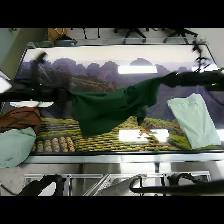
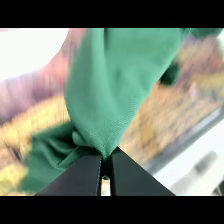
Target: Fold the shirts.
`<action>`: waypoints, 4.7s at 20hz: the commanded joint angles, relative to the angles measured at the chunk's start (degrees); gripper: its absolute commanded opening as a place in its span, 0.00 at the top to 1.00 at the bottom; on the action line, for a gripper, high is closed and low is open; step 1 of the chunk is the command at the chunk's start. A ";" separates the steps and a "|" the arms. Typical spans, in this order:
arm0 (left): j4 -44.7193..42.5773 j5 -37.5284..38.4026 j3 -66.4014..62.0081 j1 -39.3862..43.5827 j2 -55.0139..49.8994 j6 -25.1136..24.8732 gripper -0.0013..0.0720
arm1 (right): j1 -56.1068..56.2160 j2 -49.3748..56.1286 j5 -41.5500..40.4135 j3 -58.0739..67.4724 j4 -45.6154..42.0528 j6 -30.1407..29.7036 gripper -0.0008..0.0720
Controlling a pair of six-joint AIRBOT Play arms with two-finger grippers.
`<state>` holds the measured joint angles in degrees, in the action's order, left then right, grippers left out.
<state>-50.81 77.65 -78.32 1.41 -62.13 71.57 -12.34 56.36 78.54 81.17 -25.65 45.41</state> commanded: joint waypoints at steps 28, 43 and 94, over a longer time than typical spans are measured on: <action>-4.57 -9.09 -5.29 -0.68 -33.27 -3.17 0.95 | 7.74 43.39 -8.13 32.79 -1.73 9.42 0.97; -5.18 11.54 -3.74 -17.92 -32.83 -5.60 0.03 | -9.22 30.38 19.50 24.72 -8.50 17.00 0.73; 8.24 -9.22 -19.12 -20.00 21.14 -6.54 0.96 | -5.05 -24.46 -24.59 16.50 -20.68 9.20 0.97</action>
<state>-43.57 78.24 -90.08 -15.92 -52.18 63.81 -17.43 36.91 61.84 88.90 -44.05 55.96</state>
